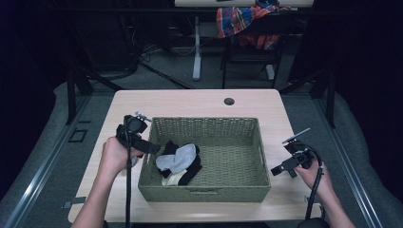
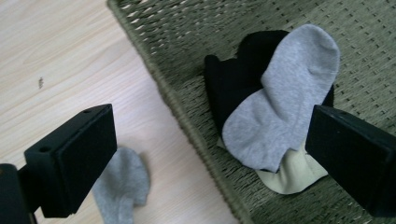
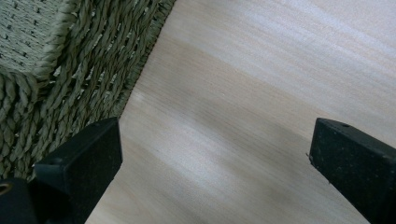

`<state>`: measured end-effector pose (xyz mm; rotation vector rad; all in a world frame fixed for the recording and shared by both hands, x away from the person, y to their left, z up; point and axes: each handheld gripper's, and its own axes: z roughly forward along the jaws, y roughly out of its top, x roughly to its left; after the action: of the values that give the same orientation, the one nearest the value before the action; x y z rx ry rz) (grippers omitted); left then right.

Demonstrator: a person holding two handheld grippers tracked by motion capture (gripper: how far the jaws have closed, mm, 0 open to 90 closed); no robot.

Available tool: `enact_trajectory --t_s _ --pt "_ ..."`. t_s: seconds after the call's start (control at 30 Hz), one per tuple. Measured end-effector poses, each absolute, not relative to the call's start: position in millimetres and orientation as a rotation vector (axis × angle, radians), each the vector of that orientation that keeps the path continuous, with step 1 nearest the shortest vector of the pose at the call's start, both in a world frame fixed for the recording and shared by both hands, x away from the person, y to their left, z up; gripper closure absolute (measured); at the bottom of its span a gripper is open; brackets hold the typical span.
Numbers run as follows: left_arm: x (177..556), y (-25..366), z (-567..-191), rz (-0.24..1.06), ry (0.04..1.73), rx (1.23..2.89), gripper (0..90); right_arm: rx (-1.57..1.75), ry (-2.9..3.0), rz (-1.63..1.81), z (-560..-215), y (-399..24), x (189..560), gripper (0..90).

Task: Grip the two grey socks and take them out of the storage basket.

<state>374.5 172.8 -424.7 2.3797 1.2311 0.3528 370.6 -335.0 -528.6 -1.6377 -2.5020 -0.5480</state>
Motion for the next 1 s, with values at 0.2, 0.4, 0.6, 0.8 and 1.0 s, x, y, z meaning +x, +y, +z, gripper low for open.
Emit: enact_trajectory --t_s 0.2,0.4,0.6,0.8,1.0 --pt "376 154 -432 0.329 1.197 2.414 0.3 -1.656 -2.500 -0.554 -528 -334 370 2.4" --pt "378 133 -439 0.334 1.160 2.440 0.5 -1.656 -2.501 -0.554 -528 -334 370 2.6" --pt "386 114 -453 0.278 1.133 2.504 3.1 -1.662 -2.497 -0.562 -528 -334 370 2.8" --pt "396 98 -468 0.209 1.109 2.580 14.8 -1.647 -2.497 -0.557 -529 -335 370 3.1" --pt "400 90 -482 0.158 1.110 2.640 21.8 -1.615 -2.509 -0.521 -528 -337 372 3.6"
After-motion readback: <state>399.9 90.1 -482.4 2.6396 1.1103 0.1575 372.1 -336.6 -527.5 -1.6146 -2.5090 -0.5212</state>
